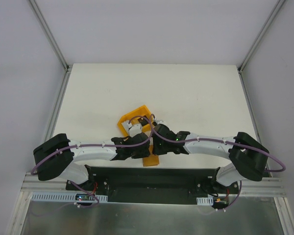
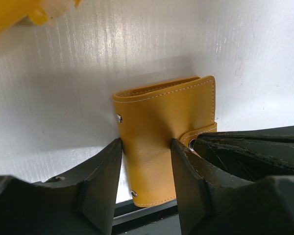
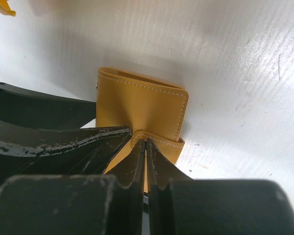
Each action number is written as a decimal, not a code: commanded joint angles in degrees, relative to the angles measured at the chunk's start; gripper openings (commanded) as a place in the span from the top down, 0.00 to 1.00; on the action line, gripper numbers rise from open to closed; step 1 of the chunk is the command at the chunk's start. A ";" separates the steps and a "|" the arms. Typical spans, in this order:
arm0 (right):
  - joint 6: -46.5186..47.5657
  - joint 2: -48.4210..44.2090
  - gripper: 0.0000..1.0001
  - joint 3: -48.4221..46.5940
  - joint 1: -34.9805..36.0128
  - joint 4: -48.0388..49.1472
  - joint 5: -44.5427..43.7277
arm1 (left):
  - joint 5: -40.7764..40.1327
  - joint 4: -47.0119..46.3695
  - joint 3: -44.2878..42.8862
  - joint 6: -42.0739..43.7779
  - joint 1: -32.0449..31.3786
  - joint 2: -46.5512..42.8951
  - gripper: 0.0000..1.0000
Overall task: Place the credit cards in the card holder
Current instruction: Close the card holder at the center of the board.
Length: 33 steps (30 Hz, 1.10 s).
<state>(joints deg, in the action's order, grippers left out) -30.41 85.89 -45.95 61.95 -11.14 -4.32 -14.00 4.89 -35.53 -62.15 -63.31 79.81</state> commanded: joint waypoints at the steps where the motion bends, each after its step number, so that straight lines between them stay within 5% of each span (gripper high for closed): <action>1: -0.26 1.13 0.98 0.25 1.33 -1.08 0.63 | -0.15 1.62 0.72 -0.34 -0.06 0.35 0.57; 27: -0.26 3.24 0.99 -1.68 3.70 -10.05 -4.21 | -1.29 1.36 2.04 -1.40 -0.06 -2.20 0.57; 33: 3.60 -2.12 0.87 -2.91 0.28 -5.40 -0.88 | -4.36 1.44 2.22 1.85 -0.06 -7.73 0.43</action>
<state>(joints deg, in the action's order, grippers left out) -30.13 86.74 -47.99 63.99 -15.14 -7.90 -14.68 5.37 -33.56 -63.16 -63.33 76.44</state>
